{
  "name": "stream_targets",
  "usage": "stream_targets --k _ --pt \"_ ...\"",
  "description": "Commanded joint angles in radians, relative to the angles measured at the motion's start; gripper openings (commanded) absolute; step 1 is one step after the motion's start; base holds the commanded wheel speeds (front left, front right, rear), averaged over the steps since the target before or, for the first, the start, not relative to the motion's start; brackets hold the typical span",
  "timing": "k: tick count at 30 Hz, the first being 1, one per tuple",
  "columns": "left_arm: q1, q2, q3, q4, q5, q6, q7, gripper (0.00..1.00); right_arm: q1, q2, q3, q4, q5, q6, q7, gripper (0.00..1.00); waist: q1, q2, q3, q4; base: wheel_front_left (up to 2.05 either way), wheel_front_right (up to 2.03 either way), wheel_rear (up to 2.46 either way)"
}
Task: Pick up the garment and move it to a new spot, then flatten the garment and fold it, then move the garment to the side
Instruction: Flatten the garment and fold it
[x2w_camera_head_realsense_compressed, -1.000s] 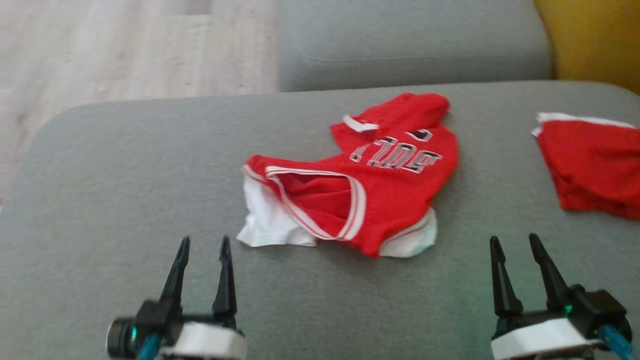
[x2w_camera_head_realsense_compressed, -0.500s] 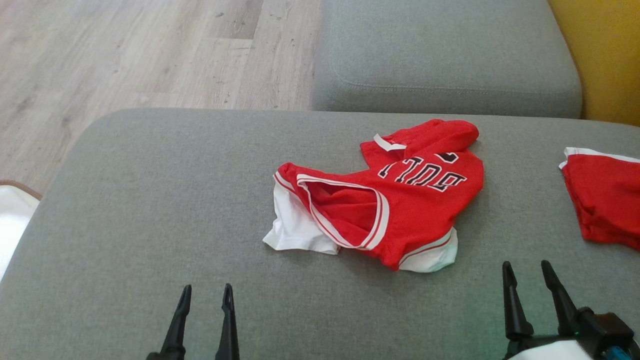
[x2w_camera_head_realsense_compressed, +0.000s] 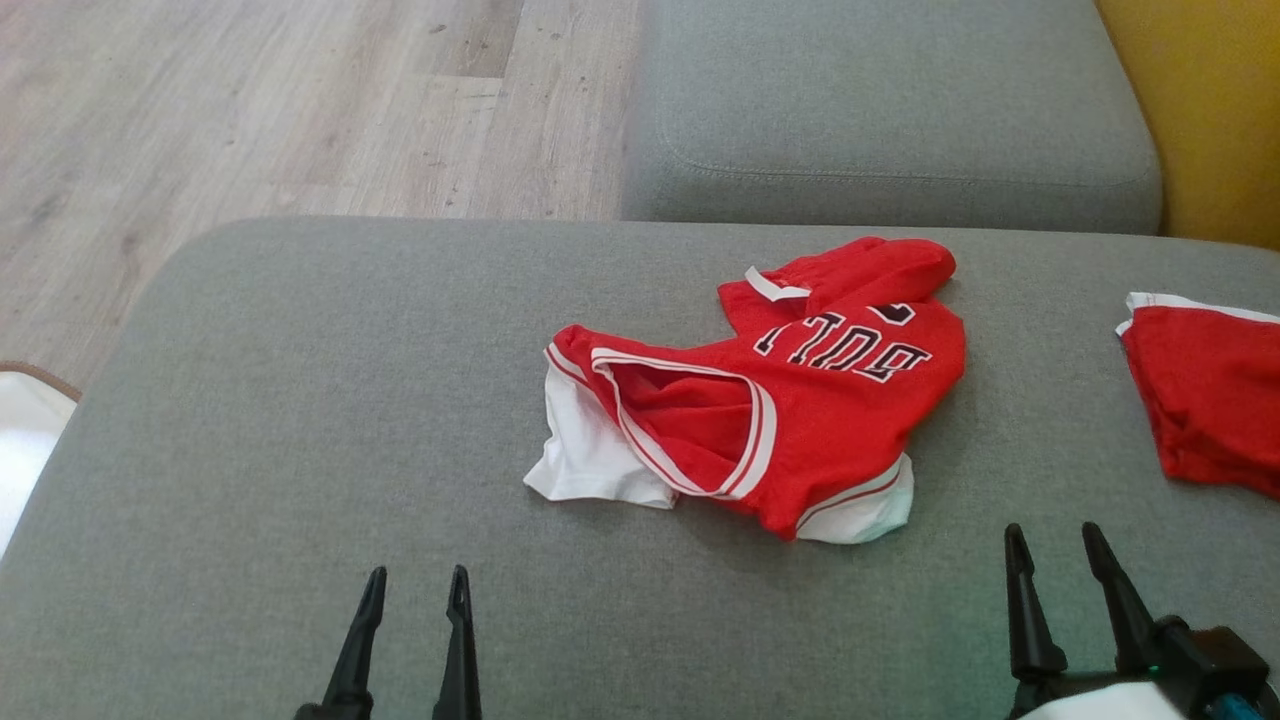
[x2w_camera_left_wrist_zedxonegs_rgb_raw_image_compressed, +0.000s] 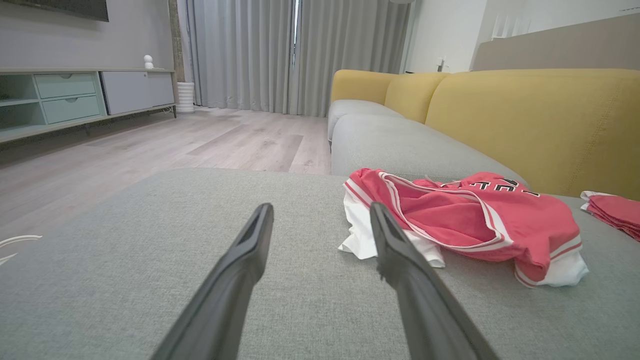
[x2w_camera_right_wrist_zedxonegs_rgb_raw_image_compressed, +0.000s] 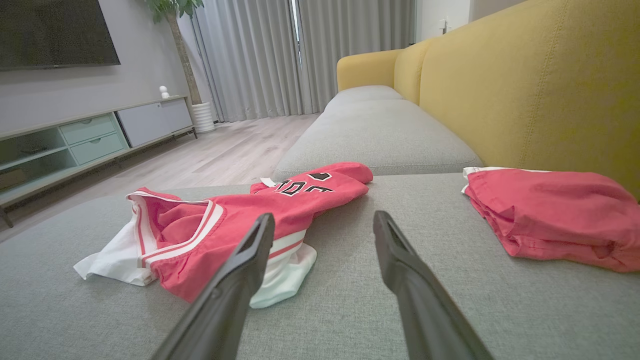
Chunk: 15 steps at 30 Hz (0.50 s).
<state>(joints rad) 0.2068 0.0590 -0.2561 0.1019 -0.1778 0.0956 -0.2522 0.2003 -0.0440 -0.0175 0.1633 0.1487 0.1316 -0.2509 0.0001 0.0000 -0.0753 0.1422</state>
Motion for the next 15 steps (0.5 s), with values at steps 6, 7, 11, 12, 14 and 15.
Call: stream_targets --k 6,7,11,12,14,15 --pt "-0.037 -0.009 0.034 -0.035 0.016 -0.007 -0.009 1.0 -0.017 -0.006 0.024 -0.036 0.002 -0.001 -0.011 1.0 -0.0001 0.0 0.005 -0.007 0.0 0.0 0.0" --pt "-0.038 -0.009 0.034 -0.035 0.018 -0.007 -0.009 1.0 -0.018 -0.006 0.025 -0.036 0.002 -0.001 -0.011 1.0 -0.0001 0.0 0.006 -0.009 0.0 0.0 0.0" --pt "-0.043 -0.009 0.032 -0.036 0.026 -0.012 -0.009 1.0 -0.022 -0.006 0.028 -0.034 -0.001 -0.001 -0.011 1.0 -0.0001 0.0 0.01 -0.015 0.0 0.0 0.0" --pt "-0.047 -0.009 0.029 -0.037 0.038 -0.013 -0.009 1.0 -0.023 -0.006 0.03 -0.032 -0.002 -0.001 -0.011 1.0 -0.0001 0.0 0.012 -0.017 0.0 0.0 0.0" --pt "-0.056 -0.009 0.017 -0.038 0.053 -0.018 -0.009 1.0 -0.026 -0.006 0.034 -0.03 -0.004 -0.001 -0.011 1.0 -0.0001 0.0 0.017 -0.023 0.0 0.0 0.0" --pt "-0.063 -0.009 0.01 -0.036 0.061 -0.021 -0.009 1.0 -0.027 -0.006 0.036 -0.03 -0.004 -0.001 -0.011 1.0 -0.0001 0.0 0.02 -0.026 0.0 0.0 0.0"
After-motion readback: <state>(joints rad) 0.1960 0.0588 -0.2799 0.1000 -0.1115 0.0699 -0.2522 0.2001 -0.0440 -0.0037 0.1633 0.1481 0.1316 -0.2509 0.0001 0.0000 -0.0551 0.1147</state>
